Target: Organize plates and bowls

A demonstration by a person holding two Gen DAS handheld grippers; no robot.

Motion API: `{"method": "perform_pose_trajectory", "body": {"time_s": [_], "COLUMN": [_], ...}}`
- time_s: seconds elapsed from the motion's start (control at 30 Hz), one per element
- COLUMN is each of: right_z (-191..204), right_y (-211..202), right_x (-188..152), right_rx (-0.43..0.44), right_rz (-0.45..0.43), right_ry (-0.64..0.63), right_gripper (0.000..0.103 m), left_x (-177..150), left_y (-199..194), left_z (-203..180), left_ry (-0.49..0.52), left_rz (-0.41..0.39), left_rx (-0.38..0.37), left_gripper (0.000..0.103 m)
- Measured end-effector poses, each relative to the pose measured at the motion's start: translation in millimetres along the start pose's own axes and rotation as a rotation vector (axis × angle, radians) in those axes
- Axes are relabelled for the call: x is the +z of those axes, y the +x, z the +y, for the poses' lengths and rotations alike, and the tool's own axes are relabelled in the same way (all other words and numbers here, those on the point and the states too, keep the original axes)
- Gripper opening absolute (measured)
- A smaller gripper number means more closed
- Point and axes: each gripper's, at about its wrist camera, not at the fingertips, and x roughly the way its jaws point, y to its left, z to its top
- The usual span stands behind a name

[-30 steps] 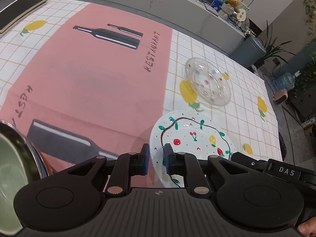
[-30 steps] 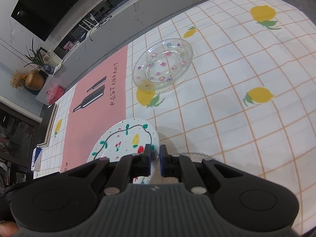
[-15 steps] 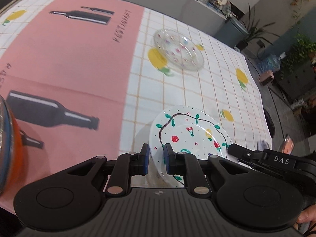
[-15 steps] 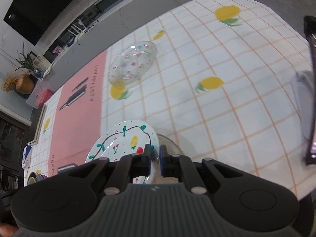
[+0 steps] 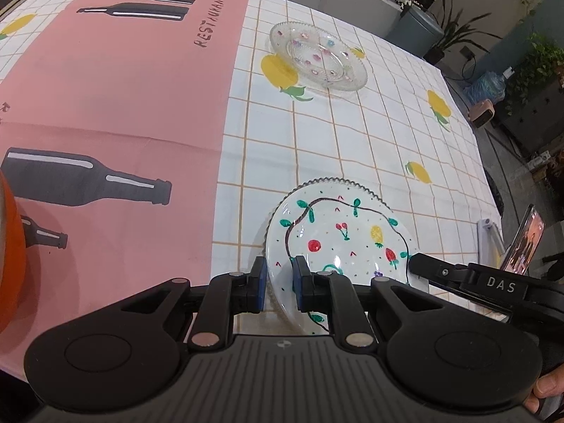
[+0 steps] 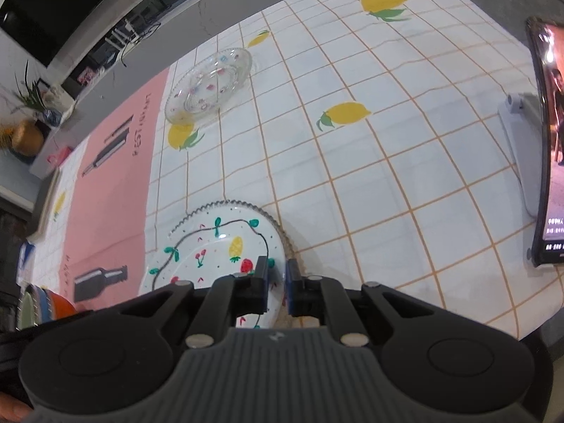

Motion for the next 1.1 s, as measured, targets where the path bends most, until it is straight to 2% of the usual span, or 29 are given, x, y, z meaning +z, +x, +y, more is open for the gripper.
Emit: {"method": "perform_pose_trajectory", "body": {"time_s": [0.17, 0.63, 0.77, 0.97, 1.1], "right_z": [11.2, 35.2, 37.4, 36.4, 34.2], "right_y": [1.9, 7.7, 8.4, 8.0, 4.8], "right_x": [-3.0, -10.0, -11.6, -11.9, -12.3], "right_rx": [-0.056, -0.178, -0.185, -0.179, -0.172], "right_rz": [-0.018, -0.049, -0.064, -0.078, -0.091], "right_ry": [-0.075, -0.216, -0.23, -0.226, -0.21], "right_gripper": [0.011, 0.011, 0.011, 0.014, 0.019], "left_x": [-0.9, -2.1, -2.7, -5.6, -9.1], "left_y": [1.9, 6.6, 7.3, 9.1, 6.5], "left_z": [-1.8, 4.3, 2.4, -4.6, -10.9], "left_ry": [0.032, 0.034, 0.049, 0.14, 0.224], "left_rz": [-0.004, 0.01, -0.001, -0.022, -0.061], "left_rx": [0.01, 0.005, 0.01, 0.023, 0.073], "left_gripper": [0.017, 0.017, 0.017, 0.02, 0.024]}}
